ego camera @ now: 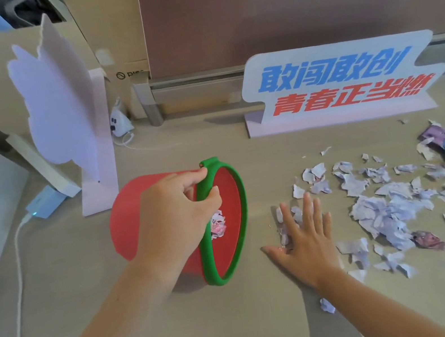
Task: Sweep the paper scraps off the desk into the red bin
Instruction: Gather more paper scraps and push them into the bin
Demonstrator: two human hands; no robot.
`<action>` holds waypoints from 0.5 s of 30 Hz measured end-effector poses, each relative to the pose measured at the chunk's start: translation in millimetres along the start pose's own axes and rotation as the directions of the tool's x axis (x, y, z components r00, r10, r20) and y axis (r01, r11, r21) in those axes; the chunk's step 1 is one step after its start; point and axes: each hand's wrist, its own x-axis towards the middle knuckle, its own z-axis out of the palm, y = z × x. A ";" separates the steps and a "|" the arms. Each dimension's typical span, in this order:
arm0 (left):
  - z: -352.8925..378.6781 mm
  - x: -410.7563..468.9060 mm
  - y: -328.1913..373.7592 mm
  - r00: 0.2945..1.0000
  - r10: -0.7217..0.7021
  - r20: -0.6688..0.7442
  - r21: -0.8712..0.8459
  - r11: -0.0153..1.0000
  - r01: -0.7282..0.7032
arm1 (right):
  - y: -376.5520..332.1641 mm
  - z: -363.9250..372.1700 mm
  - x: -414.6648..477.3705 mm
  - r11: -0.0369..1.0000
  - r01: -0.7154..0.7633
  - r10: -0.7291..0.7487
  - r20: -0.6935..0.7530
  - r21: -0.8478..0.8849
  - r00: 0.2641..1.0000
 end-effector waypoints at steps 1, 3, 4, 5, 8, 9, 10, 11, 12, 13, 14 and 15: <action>-1.3 0.1 -0.1 1.000 -0.004 -0.003 0.002 1.000 0.004 | -1.5 -0.8 6.7 1.000 -0.001 0.001 -0.023 0.013 1.000; -3.7 0.9 0.1 1.000 -0.020 -0.011 0.003 1.000 0.020 | -2.3 -0.9 21.8 1.000 0.012 -0.011 -0.034 0.025 0.999; -4.6 1.6 0.5 1.000 -0.027 -0.015 0.003 1.000 0.027 | -2.8 -1.0 30.1 0.999 0.024 -0.023 -0.034 0.025 0.999; -5.0 2.4 0.9 0.999 -0.031 -0.019 0.003 1.000 0.032 | -3.1 -1.3 38.0 0.999 0.037 -0.036 -0.049 0.030 0.998; -4.9 5.2 0.9 0.999 -0.036 -0.031 0.004 0.999 0.036 | -5.1 -3.9 58.8 0.993 0.064 -0.045 -0.184 0.102 0.982; -4.3 6.0 0.4 0.999 -0.037 -0.033 0.007 0.999 0.037 | -6.0 -3.6 63.5 0.987 0.072 -0.039 -0.218 0.141 0.975; -3.9 6.5 0.2 0.999 -0.038 -0.034 0.006 0.999 0.038 | -6.6 -2.7 67.0 0.982 0.090 -0.047 -0.242 0.167 0.969; -3.2 7.0 -0.3 0.999 -0.039 -0.035 0.004 0.999 0.039 | -7.1 -2.3 69.6 0.977 0.128 -0.080 -0.268 0.168 0.960; -2.7 7.6 -0.7 0.999 -0.040 -0.036 0.003 0.999 0.040 | -7.1 -1.9 71.1 0.971 0.180 -0.130 -0.288 0.157 0.949; -2.3 8.4 -1.1 0.998 -0.040 -0.038 0.004 0.999 0.040 | -7.5 -2.8 71.3 0.961 0.236 -0.184 -0.310 0.141 0.933; -1.5 9.5 -1.2 0.998 -0.043 -0.038 0.004 0.999 0.043 | -7.4 -4.2 70.6 0.951 0.285 -0.233 -0.331 0.118 0.915; -0.7 10.5 -1.2 0.998 -0.049 -0.037 0.001 0.999 0.049 | -7.4 -5.0 69.6 0.941 0.329 -0.281 -0.353 0.083 0.892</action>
